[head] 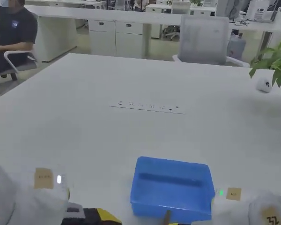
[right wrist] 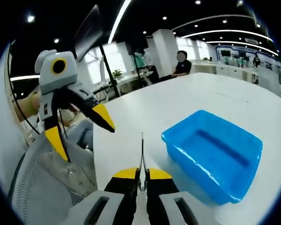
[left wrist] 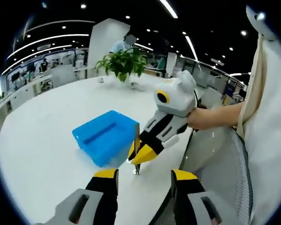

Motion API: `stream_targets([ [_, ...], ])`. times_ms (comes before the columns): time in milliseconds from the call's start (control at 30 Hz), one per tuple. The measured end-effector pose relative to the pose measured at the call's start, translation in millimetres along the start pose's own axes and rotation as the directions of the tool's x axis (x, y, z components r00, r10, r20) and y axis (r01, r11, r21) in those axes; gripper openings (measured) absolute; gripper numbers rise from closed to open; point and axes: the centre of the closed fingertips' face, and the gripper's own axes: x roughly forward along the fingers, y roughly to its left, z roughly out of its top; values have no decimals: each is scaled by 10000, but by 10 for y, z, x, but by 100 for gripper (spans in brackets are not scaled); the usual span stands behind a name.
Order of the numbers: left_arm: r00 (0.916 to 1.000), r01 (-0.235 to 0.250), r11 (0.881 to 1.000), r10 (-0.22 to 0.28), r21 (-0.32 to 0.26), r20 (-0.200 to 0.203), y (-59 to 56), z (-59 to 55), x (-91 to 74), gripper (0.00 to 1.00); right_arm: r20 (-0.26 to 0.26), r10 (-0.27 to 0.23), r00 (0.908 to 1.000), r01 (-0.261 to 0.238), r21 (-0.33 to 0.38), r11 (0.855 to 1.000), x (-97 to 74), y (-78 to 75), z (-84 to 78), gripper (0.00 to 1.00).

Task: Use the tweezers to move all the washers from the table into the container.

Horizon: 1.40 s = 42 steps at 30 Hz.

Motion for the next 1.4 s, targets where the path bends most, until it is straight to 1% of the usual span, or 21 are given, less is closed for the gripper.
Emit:
stream_targets([
  [67, 9995, -230, 9995, 235, -230, 221, -6, -11, -18, 48, 118, -4, 9999, 2, 166, 9999, -30, -6, 25, 2],
  [100, 9978, -473, 9983, 488, -328, 455, 8, -2, -28, 49, 189, -15, 9998, 12, 200, 9998, -45, -6, 43, 2],
  [267, 9893, -1183, 9922, 1212, -400, 814, 52, 8, -55, 60, 480, -149, 9987, 127, 460, 9989, -131, -29, 124, 2],
  [367, 9797, -1557, 9864, 1609, -517, 1197, 93, 64, -91, 64, 660, -333, 9973, 295, 588, 9978, -207, -60, 187, 2],
  [400, 9718, -1772, 9827, 1835, -547, 1483, 121, 111, -116, 65, 711, -396, 9967, 352, 616, 9975, -232, -72, 206, 2],
  [467, 9663, -1877, 9800, 1963, -659, 1666, 142, 137, -149, 66, 844, -527, 9950, 469, 696, 9965, -301, -109, 258, 2],
  [500, 9651, -1928, 9789, 2018, -683, 1671, 152, 140, -156, 67, 901, -639, 9939, 572, 751, 9955, -344, -139, 288, 2],
  [567, 9591, -2204, 9740, 2260, -515, 1706, 184, 149, -174, 68, 995, -825, 9916, 742, 847, 9936, -415, -193, 336, 2],
  [633, 9586, -2305, 9722, 2343, -423, 1620, 194, 142, -176, 70, 1120, -1043, 9882, 943, 905, 9914, -489, -253, 391, 2],
  [667, 9558, -2408, 9701, 2426, -314, 1662, 200, 148, -178, 70, 1153, -1083, 9874, 980, 920, 9909, -514, -270, 408, 2],
  [767, 9524, -2491, 9678, 2516, -359, 1724, 211, 149, -178, 72, 1282, -1320, 9829, 1195, 1009, 9877, -600, -351, 463, 2],
  [833, 9486, -2580, 9651, 2617, -441, 1781, 222, 141, -171, 74, 1405, -1461, 9792, 1315, 1082, 9854, -652, -403, 499, 2],
  [933, 9458, -2690, 9618, 2738, -509, 1746, 233, 104, -154, 76, 1527, -1666, 9741, 1490, 1202, 9815, -712, -476, 532, 3],
  [1033, 9415, -2930, 9552, 2959, -422, 1612, 270, 44, -141, 79, 1595, -1864, 9694, 1680, 1220, 9782, -754, -540, 554, 3],
  [1100, 9365, -3070, 9506, 3105, -467, 1631, 295, 27, -140, 79, 1622, -1956, 9672, 1776, 1191, 9769, -770, -571, 572, 3],
  [1233, 9237, -3346, 9396, 3421, -714, 1723, 354, 11, -146, 79, 1662, -2084, 9638, 1916, 1119, 9751, -786, -609, 591, 3],
  [1267, 9174, -3500, 9340, 3573, -720, 1755, 382, 10, -153, 79, 1677, -2085, 9635, 1916, 1114, 9751, -789, -612, 595, 3],
  [1300, 9154, -3542, 9323, 3615, -727, 1769, 391, 9, -154, 80, 1716, -2114, 9622, 1944, 1106, 9747, -792, -622, 601, 3],
  [1333, 9115, -3617, 9290, 3700, -786, 1795, 412, 6, -158, 80, 1732, -2158, 9610, 1986, 1110, 9738, -795, -634, 602, 3],
  [1367, 9102, -3656, 9271, 3747, -826, 1764, 426, -5, -158, 80, 1722, -2250, 9590, 2078, 1121, 9717, -798, -663, 594, 3],
  [1400, 9069, -3741, 9234, 3836, -860, 1742, 448, -17, -161, 79, 1697, -2277, 9588, 2102, 1148, 9709, -796, -681, 585, 3],
])
